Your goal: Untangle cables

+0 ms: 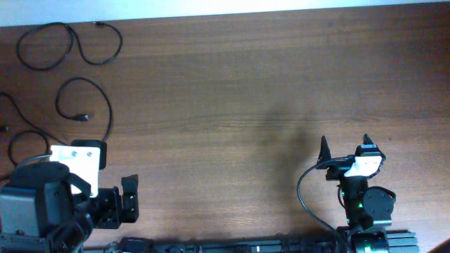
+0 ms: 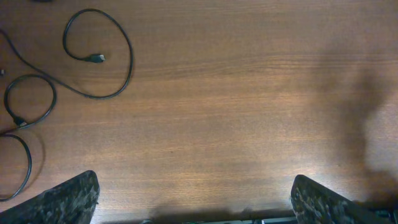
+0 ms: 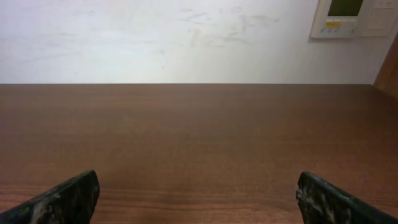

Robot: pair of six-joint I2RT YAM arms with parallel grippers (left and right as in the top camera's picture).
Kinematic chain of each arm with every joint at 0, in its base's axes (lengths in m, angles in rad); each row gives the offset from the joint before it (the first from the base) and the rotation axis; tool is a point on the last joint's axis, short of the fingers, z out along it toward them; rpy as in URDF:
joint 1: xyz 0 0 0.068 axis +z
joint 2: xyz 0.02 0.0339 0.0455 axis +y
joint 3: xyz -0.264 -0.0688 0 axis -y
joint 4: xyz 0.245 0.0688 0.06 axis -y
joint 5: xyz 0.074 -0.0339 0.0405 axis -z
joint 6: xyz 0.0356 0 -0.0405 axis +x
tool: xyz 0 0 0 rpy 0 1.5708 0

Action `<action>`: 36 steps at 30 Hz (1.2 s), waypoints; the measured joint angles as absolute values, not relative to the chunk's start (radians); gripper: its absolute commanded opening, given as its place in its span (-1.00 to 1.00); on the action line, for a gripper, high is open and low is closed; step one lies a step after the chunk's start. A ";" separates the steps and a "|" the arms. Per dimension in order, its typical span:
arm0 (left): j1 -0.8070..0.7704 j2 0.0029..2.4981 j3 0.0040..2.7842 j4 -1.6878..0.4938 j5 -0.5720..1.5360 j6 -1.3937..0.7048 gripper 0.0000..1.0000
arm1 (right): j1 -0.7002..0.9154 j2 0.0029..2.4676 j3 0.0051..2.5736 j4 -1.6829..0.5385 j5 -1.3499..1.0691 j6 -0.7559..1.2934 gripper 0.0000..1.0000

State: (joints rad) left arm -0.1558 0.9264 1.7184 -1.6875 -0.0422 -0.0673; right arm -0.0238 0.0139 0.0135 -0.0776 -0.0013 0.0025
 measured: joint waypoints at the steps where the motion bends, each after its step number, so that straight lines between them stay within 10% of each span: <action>1: -0.156 0.926 1.718 -1.687 -0.042 -0.067 0.98 | -0.024 0.014 0.014 -0.078 -0.001 0.003 0.97; 36: -0.208 0.850 1.512 -1.462 -0.014 -0.064 0.98 | -0.024 0.014 0.014 -0.077 -0.001 0.000 0.97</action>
State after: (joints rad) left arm -0.2085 0.8505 1.5124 -1.4616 -0.0135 -0.0639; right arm -0.0238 0.0139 0.0135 -0.0772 -0.0006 0.0002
